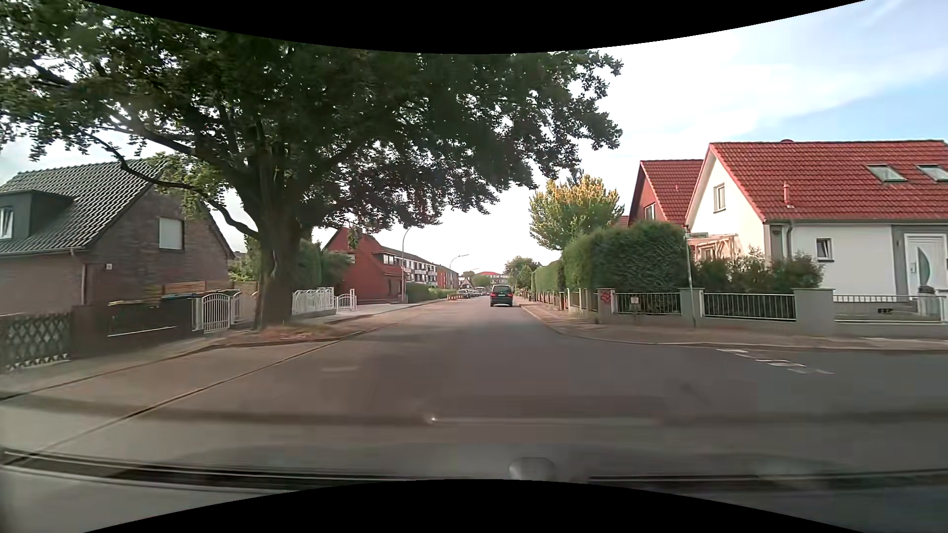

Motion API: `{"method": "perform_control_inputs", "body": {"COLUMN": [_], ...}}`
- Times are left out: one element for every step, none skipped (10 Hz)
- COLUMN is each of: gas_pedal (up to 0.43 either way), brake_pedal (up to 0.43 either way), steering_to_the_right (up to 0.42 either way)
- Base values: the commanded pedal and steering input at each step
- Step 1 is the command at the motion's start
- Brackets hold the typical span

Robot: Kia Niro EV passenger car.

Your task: Follow the waypoints while adhering to traffic rules and regulations

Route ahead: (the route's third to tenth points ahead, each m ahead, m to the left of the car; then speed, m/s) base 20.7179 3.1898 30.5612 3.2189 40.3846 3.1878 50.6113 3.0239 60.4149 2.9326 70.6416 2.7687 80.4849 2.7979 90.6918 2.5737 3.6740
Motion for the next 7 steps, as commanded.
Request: {"method": "perform_control_inputs", "body": {"gas_pedal": [0.0, 0.0, 0.0, 0.0, 0.0, 0.0, 0.0], "brake_pedal": [0.0, 0.0, 0.0, 0.0, 0.0, 0.0, 0.0], "steering_to_the_right": [0.004, 0.003, 0.003, 0.003, 0.001, 0.0, -0.003]}}
